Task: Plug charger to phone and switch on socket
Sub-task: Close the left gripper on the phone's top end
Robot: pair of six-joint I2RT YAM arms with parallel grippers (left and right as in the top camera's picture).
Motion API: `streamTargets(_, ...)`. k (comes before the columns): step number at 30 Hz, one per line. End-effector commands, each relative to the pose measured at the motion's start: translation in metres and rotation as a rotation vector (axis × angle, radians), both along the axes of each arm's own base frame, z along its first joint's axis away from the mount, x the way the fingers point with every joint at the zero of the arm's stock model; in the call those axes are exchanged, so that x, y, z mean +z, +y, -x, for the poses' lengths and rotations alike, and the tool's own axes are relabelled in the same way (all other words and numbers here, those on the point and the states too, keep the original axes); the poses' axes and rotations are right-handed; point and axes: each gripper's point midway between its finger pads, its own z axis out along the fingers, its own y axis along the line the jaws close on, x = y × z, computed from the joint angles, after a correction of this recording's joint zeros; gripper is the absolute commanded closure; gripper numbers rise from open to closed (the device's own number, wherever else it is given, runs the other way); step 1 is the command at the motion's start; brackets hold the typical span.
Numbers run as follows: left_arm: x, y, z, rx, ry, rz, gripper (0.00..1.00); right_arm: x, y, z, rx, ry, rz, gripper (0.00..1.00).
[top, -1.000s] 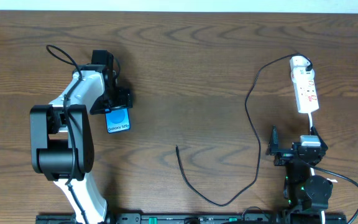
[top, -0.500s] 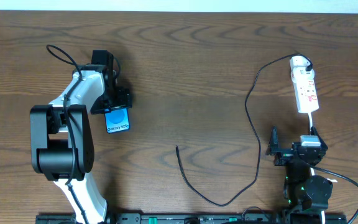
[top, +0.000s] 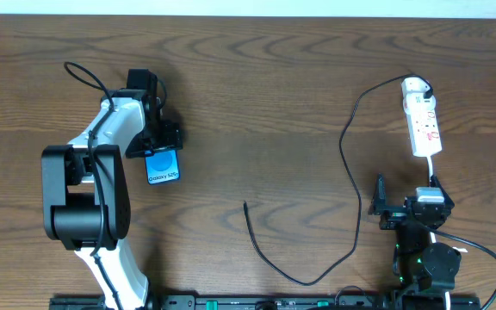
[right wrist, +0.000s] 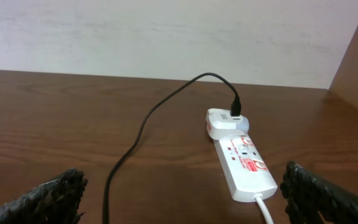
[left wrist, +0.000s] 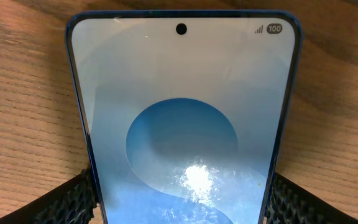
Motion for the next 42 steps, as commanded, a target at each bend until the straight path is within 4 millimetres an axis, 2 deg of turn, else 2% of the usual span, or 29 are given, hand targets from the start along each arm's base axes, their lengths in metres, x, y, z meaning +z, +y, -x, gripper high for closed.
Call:
streamTargets(1, -0.0152, -0.0013, 0.0145, -0.002, 0.053, 0.007, 0.16, -0.0012, 0.0009, 0.0001, 0.003, 0.004, 0.013, 0.01)
streamTargets(9, -0.0152, -0.0014, 0.0145, -0.002, 0.053, 0.007, 0.16, -0.0012, 0.0009, 0.0001, 0.003, 0.004, 0.013, 0.01)
streamTargets(12, -0.0152, -0.0014, 0.0145, -0.002, 0.053, 0.007, 0.2, -0.0012, 0.0009, 0.0001, 0.003, 0.004, 0.013, 0.01)
streamTargets(42, -0.0156, -0.0013, 0.0151, -0.002, 0.055, 0.007, 0.22, -0.0012, 0.0009, 0.0001, 0.003, 0.004, 0.013, 0.01)
